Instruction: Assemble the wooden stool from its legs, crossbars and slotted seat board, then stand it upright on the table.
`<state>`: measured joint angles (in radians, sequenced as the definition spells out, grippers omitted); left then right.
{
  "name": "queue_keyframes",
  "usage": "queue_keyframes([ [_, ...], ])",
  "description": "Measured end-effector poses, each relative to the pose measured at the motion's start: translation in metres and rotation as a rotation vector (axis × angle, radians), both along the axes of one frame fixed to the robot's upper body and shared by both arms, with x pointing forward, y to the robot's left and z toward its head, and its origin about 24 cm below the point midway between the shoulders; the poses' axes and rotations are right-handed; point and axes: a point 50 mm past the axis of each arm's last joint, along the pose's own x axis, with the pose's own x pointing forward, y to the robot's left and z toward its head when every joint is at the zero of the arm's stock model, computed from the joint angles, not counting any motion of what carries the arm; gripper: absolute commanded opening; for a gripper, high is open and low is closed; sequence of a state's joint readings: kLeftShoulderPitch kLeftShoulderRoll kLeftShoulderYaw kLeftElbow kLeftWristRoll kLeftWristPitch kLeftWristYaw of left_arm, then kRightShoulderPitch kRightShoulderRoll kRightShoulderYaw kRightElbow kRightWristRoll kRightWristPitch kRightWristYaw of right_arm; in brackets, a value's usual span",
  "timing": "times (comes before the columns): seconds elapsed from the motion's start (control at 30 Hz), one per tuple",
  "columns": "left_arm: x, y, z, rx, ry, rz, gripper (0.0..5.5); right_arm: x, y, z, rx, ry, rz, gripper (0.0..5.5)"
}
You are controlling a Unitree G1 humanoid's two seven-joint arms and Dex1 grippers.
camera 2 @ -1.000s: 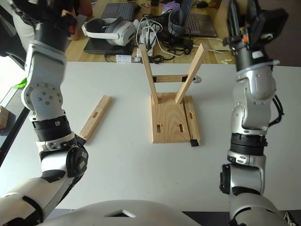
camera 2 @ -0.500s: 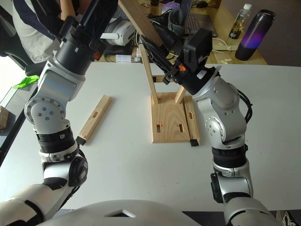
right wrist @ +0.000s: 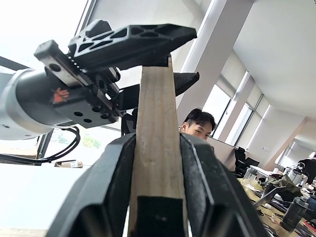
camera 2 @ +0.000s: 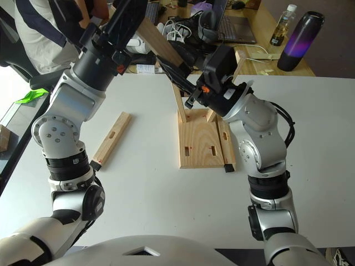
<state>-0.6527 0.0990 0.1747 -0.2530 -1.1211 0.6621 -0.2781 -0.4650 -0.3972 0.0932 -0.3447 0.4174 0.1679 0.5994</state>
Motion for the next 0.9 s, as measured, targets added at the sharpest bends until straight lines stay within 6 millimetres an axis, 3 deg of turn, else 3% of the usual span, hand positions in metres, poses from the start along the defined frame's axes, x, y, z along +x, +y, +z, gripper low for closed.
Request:
queue_keyframes([
  [0.23,0.001,-0.002,-0.007,0.024,0.028,0.006,0.56,0.002,-0.001,-0.002,-0.025,-0.028,-0.036,1.3],
  [0.5,0.002,-0.005,-0.01,0.021,0.056,0.029,0.43,0.005,-0.001,-0.006,-0.034,-0.026,-0.061,1.3],
  [0.63,0.004,-0.003,-0.01,0.007,0.066,0.073,0.41,0.006,-0.002,-0.009,-0.064,-0.025,-0.077,2.21],
  [0.7,0.007,0.001,-0.01,-0.002,0.077,0.121,0.41,0.01,-0.007,-0.02,-0.163,0.02,-0.095,2.46],
  [0.83,0.021,0.017,-0.014,0.033,0.089,0.305,0.41,0.011,-0.023,-0.064,-0.466,0.165,-0.098,3.02],
  [0.9,0.031,0.04,-0.015,0.154,0.044,0.452,0.41,0.009,-0.04,-0.081,-0.57,0.226,-0.137,3.39],
])
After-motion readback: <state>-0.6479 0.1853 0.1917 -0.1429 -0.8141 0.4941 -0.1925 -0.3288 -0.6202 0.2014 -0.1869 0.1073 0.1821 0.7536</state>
